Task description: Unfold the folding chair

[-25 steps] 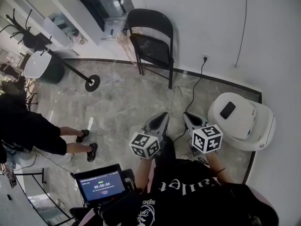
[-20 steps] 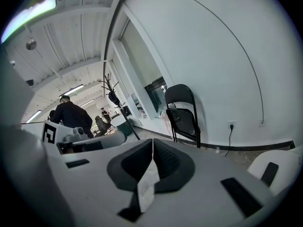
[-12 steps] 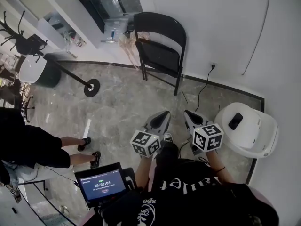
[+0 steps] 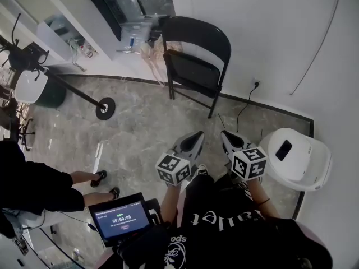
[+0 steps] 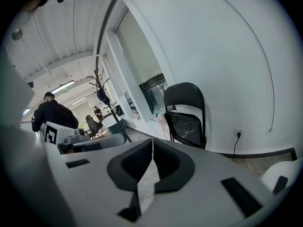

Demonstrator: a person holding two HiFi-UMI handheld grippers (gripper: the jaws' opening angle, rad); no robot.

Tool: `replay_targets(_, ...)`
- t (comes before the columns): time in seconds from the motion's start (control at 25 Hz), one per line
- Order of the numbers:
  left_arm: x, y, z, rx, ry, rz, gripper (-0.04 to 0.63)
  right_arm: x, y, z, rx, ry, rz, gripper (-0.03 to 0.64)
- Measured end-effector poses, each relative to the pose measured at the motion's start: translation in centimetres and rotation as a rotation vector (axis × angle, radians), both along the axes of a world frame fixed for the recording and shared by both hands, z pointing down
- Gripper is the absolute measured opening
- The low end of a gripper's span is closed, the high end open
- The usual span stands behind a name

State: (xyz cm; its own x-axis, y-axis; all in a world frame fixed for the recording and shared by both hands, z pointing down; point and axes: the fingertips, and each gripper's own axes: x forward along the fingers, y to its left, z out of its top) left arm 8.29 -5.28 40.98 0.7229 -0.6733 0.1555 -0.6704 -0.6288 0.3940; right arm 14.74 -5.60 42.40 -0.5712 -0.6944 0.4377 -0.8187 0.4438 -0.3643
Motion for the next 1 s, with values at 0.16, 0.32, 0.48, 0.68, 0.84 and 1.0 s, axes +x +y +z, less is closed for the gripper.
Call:
replay_targets(0.16, -0.9, -1.7, -0.5, 0.0, 0.034, -0.015, 0.012, -0.3, -1.3, -0.2, -0.004, 0.012, 0.005, 0.02)
replay_targets(0.32, -0.6, -3.6, -0.5, -0.005, 0.044, -0.023, 0.012, 0.0, -3.0, -0.5, 0.0, 0.022, 0.004, 0.02)
replay_targets(0.48, 0.2, -5.7, -0.2, -0.008, 0.04, -0.021, 0.012, 0.5, -5.3, -0.2, -0.001, 0.017, -0.002, 0.02)
replay_targets(0.68, 0.5, -9.2, 0.4, -0.016, 0.019, -0.046, 0.012, 0.8, -9.8, 0.4, 0.002, -0.006, -0.027, 0.02)
replay_targets(0.84, 0.6, -13.5, 0.6, -0.027, -0.001, -0.085, 0.012, 1.6, -15.1, 0.1, 0.006, -0.021, -0.048, 0.02)
replay_targets(1.0, 1.1, -19.0, 0.9, -0.035, 0.006, -0.144, 0.013, 2.6, -20.7, -0.2, 0.017, -0.019, -0.091, 0.02)
